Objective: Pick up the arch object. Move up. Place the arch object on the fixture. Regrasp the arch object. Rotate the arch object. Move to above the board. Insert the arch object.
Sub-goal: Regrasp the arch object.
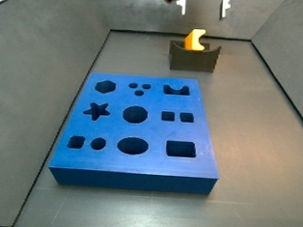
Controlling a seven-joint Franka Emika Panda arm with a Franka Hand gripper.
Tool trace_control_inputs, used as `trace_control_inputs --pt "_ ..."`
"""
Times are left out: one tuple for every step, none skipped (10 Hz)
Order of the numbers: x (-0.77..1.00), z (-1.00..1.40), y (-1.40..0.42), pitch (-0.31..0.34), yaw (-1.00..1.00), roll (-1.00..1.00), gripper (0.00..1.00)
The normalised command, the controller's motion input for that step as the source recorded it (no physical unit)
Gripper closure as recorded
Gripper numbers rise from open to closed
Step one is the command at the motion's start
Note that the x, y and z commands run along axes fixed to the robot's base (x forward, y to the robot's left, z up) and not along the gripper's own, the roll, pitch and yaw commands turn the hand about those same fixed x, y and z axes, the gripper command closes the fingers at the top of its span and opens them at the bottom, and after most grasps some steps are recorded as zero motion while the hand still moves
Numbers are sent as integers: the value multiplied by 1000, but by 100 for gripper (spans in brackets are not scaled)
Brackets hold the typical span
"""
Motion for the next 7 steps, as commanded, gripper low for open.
trace_control_inputs --pt "-33 558 6 81 6 52 0" --pt "-28 416 7 90 -3 52 0" --pt "-74 709 -829 65 27 1000 0" --pt "-71 576 -808 62 26 1000 0" --pt "-89 397 -682 50 24 1000 0" --pt "-98 286 -602 45 24 1000 0" --pt "-81 79 -443 38 23 1000 0"
